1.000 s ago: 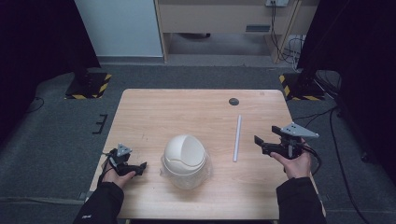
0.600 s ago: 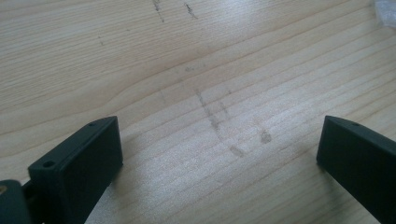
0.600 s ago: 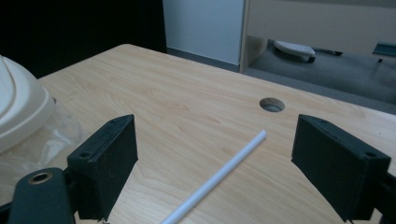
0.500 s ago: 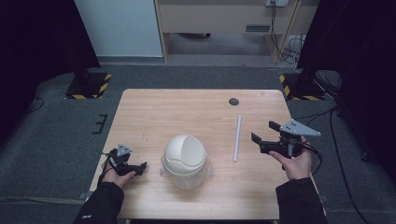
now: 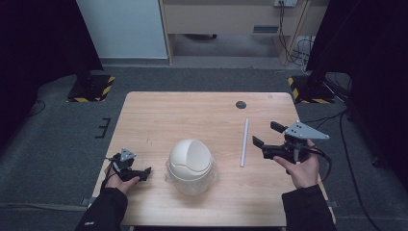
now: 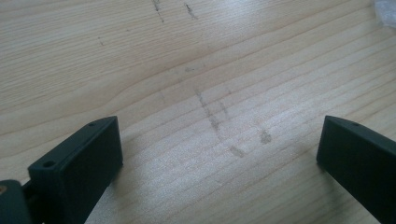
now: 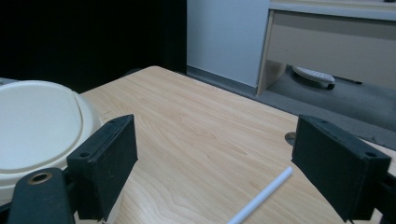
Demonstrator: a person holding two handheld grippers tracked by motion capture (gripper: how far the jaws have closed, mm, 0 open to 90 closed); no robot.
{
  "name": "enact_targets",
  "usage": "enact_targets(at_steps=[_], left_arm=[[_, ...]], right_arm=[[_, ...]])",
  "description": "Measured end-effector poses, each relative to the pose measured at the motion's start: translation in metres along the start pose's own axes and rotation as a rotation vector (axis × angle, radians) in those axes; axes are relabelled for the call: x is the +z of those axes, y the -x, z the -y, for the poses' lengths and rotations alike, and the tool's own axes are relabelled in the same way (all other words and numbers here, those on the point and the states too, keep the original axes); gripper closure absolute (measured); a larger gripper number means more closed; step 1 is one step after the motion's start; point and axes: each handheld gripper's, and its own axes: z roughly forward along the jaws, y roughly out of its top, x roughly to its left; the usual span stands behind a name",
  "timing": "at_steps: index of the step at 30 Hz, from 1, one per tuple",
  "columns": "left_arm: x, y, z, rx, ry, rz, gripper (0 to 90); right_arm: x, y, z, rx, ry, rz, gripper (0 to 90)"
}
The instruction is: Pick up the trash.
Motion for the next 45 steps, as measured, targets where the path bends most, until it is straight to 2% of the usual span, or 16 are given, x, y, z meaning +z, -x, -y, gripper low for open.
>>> enact_targets(at_steps=[7,20,23,25,28,36,39,45], left_arm=[[0.0,0.0,0.0,0.0,0.0,0.0,0.0],[0.0,0.0,0.0,0.002,0.0,0.0,0.0],[0.001,0.0,0.0,0.003,0.0,0.001,0.0],[0.001,0.0,-0.001,0.003,0.0,0.002,0.0],[0.001,0.0,-0.001,0.003,0.001,0.002,0.0],[0.001,0.0,-0.001,0.002,0.002,0.001,0.0],[0.001,0.0,-0.001,0.002,0.003,0.001,0.0],[0.001,0.0,-0.001,0.003,0.003,0.002,0.0]], right_arm=[[0.001,-0.012,-0.009,-0.024,0.011,-0.033,14.6],[0.011,-0.038,-0.021,-0.053,0.025,-0.133,15.2],[0.015,-0.044,-0.021,-0.009,0.043,-0.174,15.5],[0.019,-0.046,-0.02,0.0,0.039,-0.188,15.7],[0.025,-0.052,-0.022,-0.036,0.018,-0.189,15.8],[0.031,-0.062,-0.033,-0.057,0.025,-0.219,16.8],[0.036,-0.069,-0.037,-0.059,0.037,-0.246,17.5],[0.052,-0.085,-0.034,-0.079,-0.003,-0.289,17.0]])
